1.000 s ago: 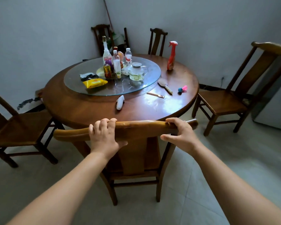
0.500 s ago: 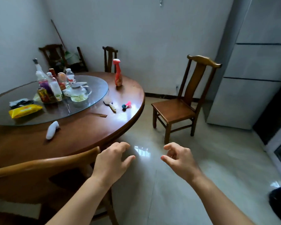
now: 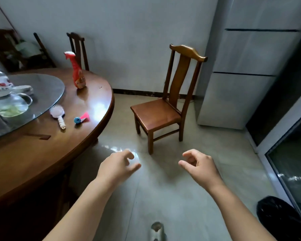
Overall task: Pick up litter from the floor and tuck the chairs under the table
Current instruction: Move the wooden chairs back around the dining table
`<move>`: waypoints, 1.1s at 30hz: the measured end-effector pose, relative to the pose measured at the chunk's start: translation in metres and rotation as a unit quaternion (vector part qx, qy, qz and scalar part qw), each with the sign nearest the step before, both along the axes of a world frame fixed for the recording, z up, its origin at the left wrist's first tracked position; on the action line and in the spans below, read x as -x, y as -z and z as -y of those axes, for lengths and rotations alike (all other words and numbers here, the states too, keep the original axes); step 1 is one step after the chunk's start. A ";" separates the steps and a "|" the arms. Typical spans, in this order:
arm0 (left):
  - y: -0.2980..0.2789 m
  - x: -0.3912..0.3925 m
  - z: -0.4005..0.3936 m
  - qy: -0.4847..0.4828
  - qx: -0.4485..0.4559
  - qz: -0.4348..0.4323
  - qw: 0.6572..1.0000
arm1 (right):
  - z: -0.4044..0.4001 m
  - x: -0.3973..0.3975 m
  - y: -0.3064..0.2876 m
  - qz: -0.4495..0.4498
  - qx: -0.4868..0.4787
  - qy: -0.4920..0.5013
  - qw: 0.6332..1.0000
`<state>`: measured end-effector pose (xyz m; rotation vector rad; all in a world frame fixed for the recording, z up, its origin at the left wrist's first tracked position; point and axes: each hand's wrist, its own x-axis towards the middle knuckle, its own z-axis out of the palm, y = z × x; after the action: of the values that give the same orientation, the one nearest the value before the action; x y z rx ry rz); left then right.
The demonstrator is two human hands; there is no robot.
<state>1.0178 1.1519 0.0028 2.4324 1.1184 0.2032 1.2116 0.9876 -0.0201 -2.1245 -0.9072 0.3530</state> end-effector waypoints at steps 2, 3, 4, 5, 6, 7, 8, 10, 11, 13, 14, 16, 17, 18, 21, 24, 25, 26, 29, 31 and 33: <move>0.011 -0.040 -0.021 0.018 0.008 -0.018 1.000 | -0.015 -0.040 0.011 -0.011 0.014 0.016 1.000; 0.015 -0.062 -0.033 0.026 0.011 -0.027 0.999 | -0.022 -0.060 0.015 -0.020 0.022 0.025 0.999; 0.020 -0.085 -0.046 0.033 0.015 -0.036 0.999 | -0.029 -0.081 0.018 -0.030 0.034 0.031 0.998; 0.021 -0.105 -0.055 0.042 0.016 -0.044 0.998 | -0.034 -0.096 0.019 -0.039 0.048 0.036 0.997; 0.022 -0.132 -0.066 0.054 0.017 -0.049 0.997 | -0.040 -0.118 0.019 -0.045 0.064 0.043 0.996; 0.022 -0.159 -0.076 0.066 0.017 -0.055 0.996 | -0.045 -0.138 0.020 -0.049 0.080 0.050 0.994; 0.022 -0.189 -0.085 0.080 0.013 -0.058 0.995 | -0.048 -0.161 0.019 -0.051 0.093 0.059 0.993; 0.018 -0.247 -0.099 0.113 0.000 -0.066 0.991 | -0.052 -0.205 0.015 -0.046 0.114 0.079 0.989; 0.015 -0.279 -0.104 0.128 -0.006 -0.066 0.990 | -0.053 -0.229 0.013 -0.044 0.121 0.094 0.987; 0.014 -0.339 -0.113 0.145 -0.010 -0.057 0.988 | -0.055 -0.274 0.010 -0.044 0.123 0.124 0.984; 0.014 -0.368 -0.117 0.150 -0.011 -0.047 0.988 | -0.057 -0.296 0.009 -0.044 0.120 0.136 0.982; 0.013 -0.420 -0.124 0.157 -0.017 -0.030 0.987 | -0.065 -0.341 0.007 -0.041 0.110 0.149 0.982; 0.014 -0.446 -0.128 0.159 -0.021 -0.024 0.987 | -0.070 -0.365 0.007 -0.040 0.105 0.152 0.982; 0.015 -0.472 -0.132 0.155 -0.022 -0.015 0.988 | -0.077 -0.392 0.008 -0.039 0.100 0.150 0.983; 0.015 -0.538 -0.145 0.127 -0.026 0.009 0.991 | -0.101 -0.469 0.007 -0.038 0.086 0.129 0.987; 0.010 -0.599 -0.160 0.086 -0.024 0.010 0.996 | -0.128 -0.549 -0.001 -0.029 0.080 0.093 0.992; 0.006 -0.614 -0.164 0.074 -0.020 0.012 0.997 | -0.137 -0.569 -0.006 -0.027 0.076 0.080 0.993; 0.001 -0.633 -0.170 0.060 -0.019 0.022 0.998 | -0.148 -0.593 -0.011 -0.025 0.070 0.066 0.995; -0.013 -0.678 -0.190 0.023 -0.026 0.052 0.998 | -0.186 -0.657 -0.024 -0.011 0.051 0.030 0.998; -0.019 -0.700 -0.205 0.000 -0.026 0.071 0.997 | -0.212 -0.689 -0.030 0.001 0.032 0.006 0.999; -0.023 -0.723 -0.223 -0.029 -0.032 0.081 0.996 | -0.241 -0.719 -0.033 0.013 0.016 -0.025 0.999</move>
<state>1.7411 1.3749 0.0260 2.3904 1.1270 0.4520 1.9305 1.2284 0.0127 -2.1441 -0.9769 0.3676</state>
